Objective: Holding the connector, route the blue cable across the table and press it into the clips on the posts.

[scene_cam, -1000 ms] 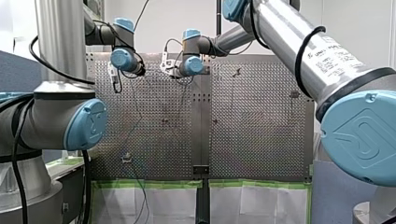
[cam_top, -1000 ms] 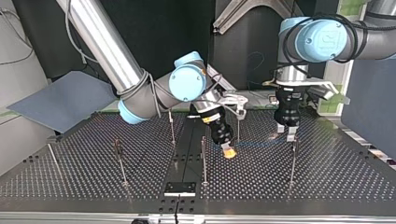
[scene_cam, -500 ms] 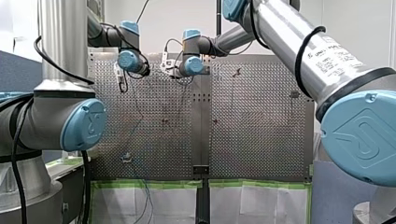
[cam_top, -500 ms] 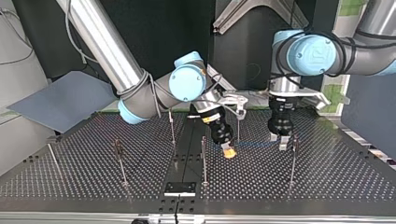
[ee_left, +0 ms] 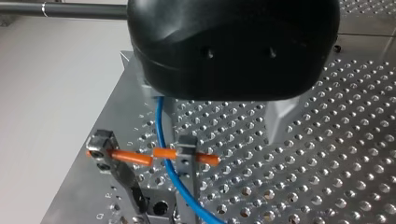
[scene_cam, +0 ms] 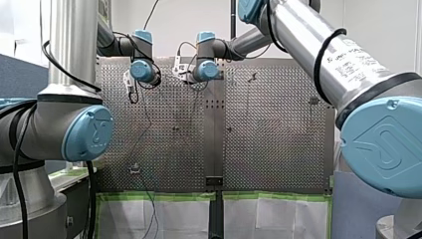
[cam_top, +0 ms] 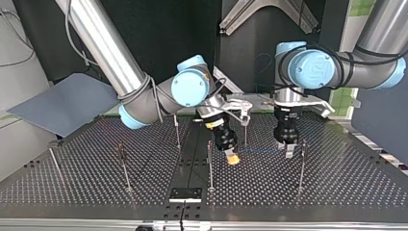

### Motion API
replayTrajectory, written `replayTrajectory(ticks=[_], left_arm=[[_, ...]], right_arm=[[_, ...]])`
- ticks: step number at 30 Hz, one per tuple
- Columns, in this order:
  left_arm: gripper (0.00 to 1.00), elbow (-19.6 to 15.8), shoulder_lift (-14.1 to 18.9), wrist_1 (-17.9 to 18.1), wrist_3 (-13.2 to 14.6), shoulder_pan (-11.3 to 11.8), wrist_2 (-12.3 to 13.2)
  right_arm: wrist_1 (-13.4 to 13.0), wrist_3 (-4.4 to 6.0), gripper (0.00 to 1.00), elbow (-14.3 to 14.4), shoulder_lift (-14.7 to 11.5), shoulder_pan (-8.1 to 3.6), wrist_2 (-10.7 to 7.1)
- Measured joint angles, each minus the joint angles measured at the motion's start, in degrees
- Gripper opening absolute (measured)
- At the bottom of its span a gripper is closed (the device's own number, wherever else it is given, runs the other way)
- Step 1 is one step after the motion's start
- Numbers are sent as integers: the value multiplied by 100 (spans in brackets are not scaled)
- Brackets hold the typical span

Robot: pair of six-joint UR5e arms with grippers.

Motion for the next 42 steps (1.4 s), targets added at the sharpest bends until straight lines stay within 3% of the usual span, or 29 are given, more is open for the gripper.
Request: replayTrajectory(ticks=[2,3,5,6,7,8,18,28,33,42], left_arm=[[48,-1,-3,-7,-6,-4,-12],[48,-1,-2,-10,-9,-6,-12],[26,0,-1,-18,-13,-8,-17],[26,1,-2,-24,-15,-8,-22],[16,1,-1,-27,-16,-9,-24],[0,0,-1,-32,-17,-9,-26],[0,-5,0,-133,-11,-16,-73],[0,-193,3,-310,86,-103,-476],[0,-386,3,-204,99,-182,-653],[0,-854,2,218,-3,-320,-717]], right_arm=[[14,0,0,2,1,-10,0],[22,0,0,4,0,-14,0],[32,-2,0,6,1,-18,0],[37,-4,0,5,1,-19,0],[40,-6,0,6,2,-19,0],[43,-8,0,6,1,-20,0],[81,-17,0,6,1,-21,-7],[147,6,0,34,2,27,-6],[167,2,0,165,3,29,1],[183,9,0,563,3,20,-1]])
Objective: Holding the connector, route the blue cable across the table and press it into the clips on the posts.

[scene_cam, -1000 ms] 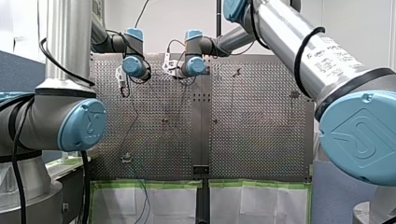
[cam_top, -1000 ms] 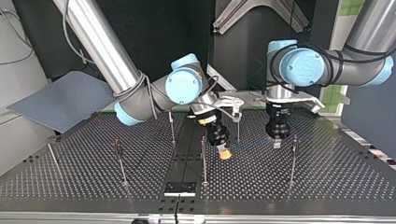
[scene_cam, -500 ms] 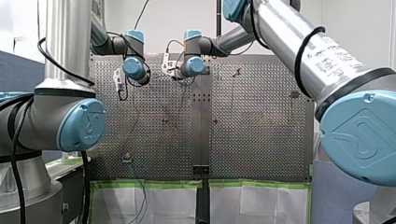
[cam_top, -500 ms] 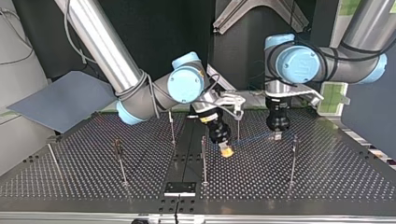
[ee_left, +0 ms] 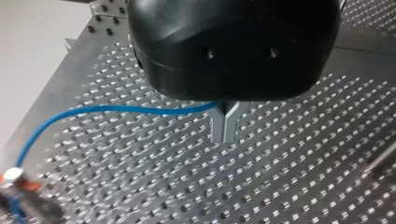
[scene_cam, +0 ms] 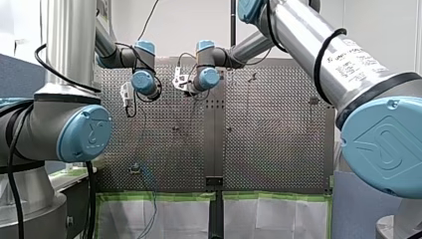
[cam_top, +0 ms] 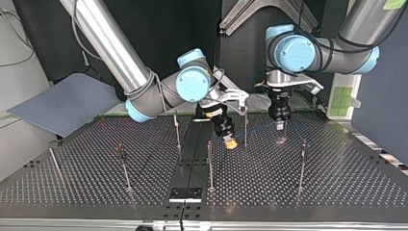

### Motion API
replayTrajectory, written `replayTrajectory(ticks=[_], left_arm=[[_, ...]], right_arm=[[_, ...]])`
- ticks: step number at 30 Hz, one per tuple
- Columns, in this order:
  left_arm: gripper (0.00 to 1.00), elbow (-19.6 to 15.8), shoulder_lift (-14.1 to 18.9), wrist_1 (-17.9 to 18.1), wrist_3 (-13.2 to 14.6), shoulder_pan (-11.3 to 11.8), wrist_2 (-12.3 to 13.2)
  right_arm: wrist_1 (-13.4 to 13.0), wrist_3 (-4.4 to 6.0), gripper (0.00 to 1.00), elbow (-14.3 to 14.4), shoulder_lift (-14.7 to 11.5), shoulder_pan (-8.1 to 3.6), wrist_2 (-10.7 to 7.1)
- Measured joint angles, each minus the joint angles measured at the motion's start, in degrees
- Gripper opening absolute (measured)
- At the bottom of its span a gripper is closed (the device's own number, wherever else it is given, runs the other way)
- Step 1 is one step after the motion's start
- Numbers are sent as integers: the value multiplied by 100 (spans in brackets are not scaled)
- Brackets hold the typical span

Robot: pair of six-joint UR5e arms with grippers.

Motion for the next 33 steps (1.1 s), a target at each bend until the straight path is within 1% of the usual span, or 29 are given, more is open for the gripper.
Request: replayTrajectory(ticks=[4,9,15,20,24,30,33], left_arm=[[0,-207,-46,206,-23,-99,-121],[0,-469,-228,369,-26,-216,-280],[0,-796,-486,534,-27,-313,-307],[0,-1058,-642,664,-29,-389,-240],[0,-1255,-727,789,-52,-458,-107],[0,-1338,-744,940,-127,-515,50],[0,-1338,-758,1035,-191,-522,113]], right_arm=[[6,-11,0,203,0,16,-1],[9,-33,0,483,-2,16,5],[1,-45,0,784,-5,-6,17],[-11,-80,0,1053,-8,-17,28],[-16,-122,0,1294,-21,-6,35],[-25,-178,0,1533,-47,17,41],[-30,-197,0,1598,-54,18,44]])
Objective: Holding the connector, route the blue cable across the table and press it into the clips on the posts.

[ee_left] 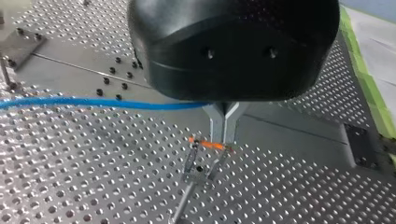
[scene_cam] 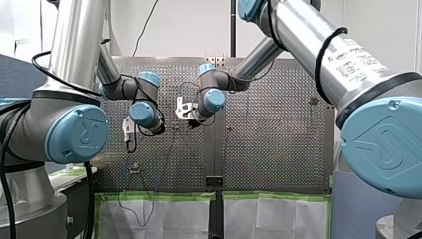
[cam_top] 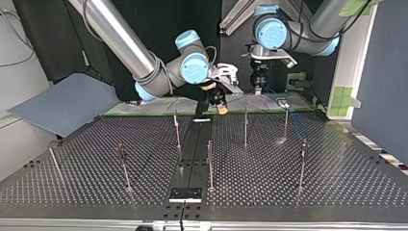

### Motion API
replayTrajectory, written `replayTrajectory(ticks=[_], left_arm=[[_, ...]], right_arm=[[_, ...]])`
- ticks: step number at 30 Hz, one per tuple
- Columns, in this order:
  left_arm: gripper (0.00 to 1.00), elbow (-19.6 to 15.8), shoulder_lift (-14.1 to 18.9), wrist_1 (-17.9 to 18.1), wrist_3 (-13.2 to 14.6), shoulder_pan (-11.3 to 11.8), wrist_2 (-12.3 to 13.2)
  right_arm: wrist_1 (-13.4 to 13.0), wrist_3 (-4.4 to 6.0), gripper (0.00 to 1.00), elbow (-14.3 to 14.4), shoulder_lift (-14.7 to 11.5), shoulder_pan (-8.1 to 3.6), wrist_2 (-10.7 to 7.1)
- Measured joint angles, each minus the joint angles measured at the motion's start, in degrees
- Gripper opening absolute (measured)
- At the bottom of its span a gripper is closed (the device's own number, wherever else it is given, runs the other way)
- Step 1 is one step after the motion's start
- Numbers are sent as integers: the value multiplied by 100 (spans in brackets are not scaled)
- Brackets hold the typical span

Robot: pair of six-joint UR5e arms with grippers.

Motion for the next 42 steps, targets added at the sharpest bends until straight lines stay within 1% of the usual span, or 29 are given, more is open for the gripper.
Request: replayTrajectory(ticks=[4,8,14,20,26,33,37,42], left_arm=[[0,58,-83,156,-69,22,61],[0,167,-252,270,-96,57,71],[0,242,-498,329,-140,132,70],[0,358,-773,395,-111,177,83],[0,516,-844,513,-122,242,121],[0,648,-848,517,-124,344,195],[0,683,-866,519,-132,417,275],[0,806,-1034,464,-135,477,393]], right_arm=[[-9,-8,0,38,-1,-11,-1],[-20,3,0,46,0,-48,-17],[-80,52,0,47,15,-136,-65],[-174,83,0,48,134,-192,-138],[-274,111,0,45,204,-244,-157],[-452,195,0,44,212,-329,-176],[-495,224,0,44,218,-365,-190],[-515,233,0,45,220,-393,-217]])
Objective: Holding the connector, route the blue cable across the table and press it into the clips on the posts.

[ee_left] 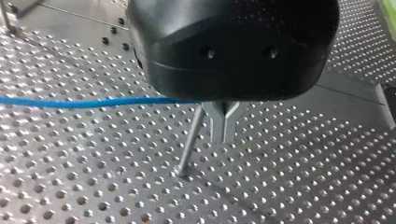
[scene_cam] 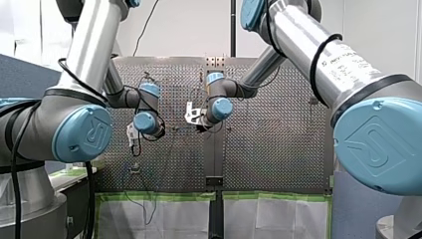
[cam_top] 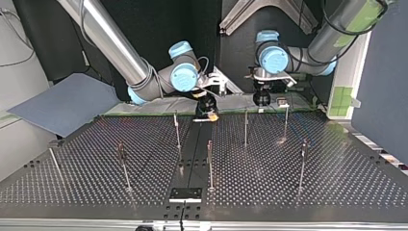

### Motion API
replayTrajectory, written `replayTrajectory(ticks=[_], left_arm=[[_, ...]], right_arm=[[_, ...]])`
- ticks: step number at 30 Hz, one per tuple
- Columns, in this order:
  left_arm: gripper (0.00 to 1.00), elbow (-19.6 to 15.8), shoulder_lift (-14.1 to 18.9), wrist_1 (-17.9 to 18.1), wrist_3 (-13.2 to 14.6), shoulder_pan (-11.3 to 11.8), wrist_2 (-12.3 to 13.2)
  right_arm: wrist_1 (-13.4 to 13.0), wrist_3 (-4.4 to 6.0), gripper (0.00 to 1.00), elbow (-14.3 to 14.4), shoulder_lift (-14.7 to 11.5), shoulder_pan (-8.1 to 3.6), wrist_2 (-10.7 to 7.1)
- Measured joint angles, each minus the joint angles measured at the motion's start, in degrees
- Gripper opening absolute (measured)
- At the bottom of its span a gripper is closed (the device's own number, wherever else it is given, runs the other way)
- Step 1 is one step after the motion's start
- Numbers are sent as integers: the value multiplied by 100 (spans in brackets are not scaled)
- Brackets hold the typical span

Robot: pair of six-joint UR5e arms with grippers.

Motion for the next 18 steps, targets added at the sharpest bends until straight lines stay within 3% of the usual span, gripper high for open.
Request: replayTrajectory(ticks=[10,18], left_arm=[[0,268,-283,127,-75,141,42],[0,628,-546,16,-82,246,205]], right_arm=[[-174,67,0,0,9,-43,-44],[-435,122,0,0,21,-116,-71]])
